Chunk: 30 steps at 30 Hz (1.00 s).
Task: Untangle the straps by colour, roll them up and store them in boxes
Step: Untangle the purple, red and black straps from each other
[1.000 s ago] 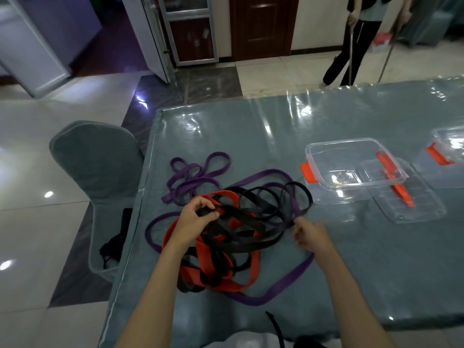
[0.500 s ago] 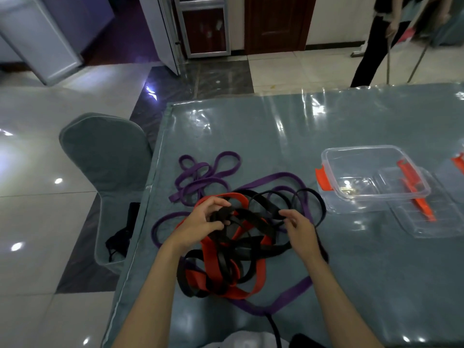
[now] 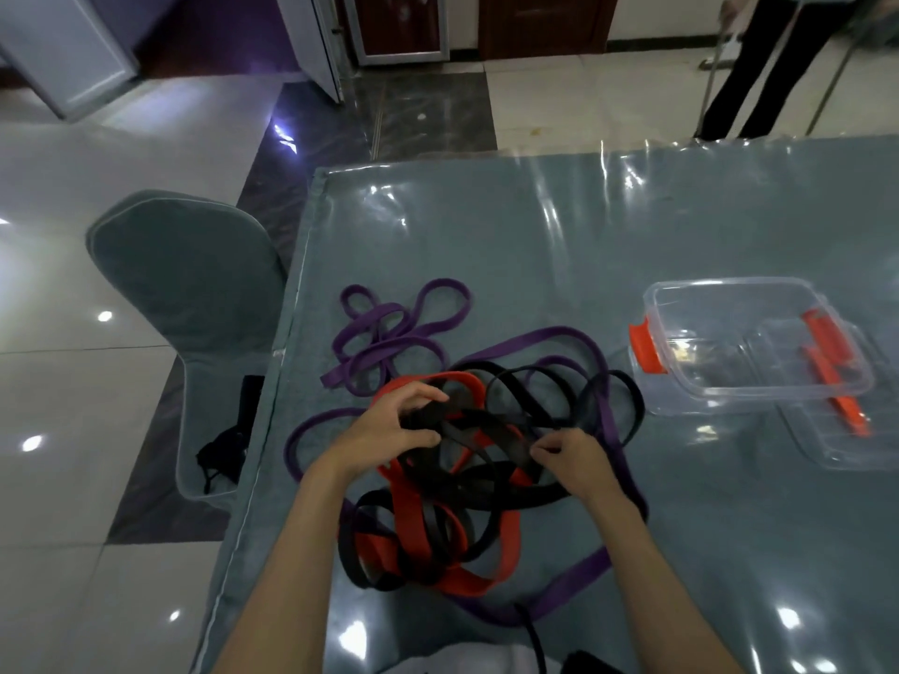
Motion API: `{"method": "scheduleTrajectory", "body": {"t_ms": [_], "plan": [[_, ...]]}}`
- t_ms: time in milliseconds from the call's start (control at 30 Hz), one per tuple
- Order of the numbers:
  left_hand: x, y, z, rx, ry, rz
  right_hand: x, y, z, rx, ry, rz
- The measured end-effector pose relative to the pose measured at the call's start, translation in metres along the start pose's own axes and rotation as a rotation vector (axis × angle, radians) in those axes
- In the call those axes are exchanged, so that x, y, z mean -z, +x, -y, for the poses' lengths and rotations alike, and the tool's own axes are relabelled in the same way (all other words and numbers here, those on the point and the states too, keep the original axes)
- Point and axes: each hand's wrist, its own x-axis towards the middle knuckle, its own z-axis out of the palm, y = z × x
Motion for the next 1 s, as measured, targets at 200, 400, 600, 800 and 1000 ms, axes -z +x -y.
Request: {"method": "scheduleTrajectory", "body": {"t_ms": [200,400,600,800,1000], "plan": [[-0.002,0.013,0.015,-0.029,0.407,-0.206,-0.002,0.002,-0.004,0.009,0.160,-0.143],[-0.005,0.011,0.013,-0.047,0.439,-0.284,-0.003,-0.002,-0.004,-0.010,0.421,-0.228],[-0.007,0.002,0.008,-0.139,0.333,-0.394,0.006,-0.005,-0.008,-0.076,0.673,-0.421],[-0.003,-0.008,-0.005,-0.220,0.166,-0.415,0.021,-0.019,-0.001,-0.138,0.915,-0.635],[-0.005,-0.021,-0.021,-0.303,0.071,-0.532,0.037,-0.042,0.000,-0.054,0.989,-0.664]]}}
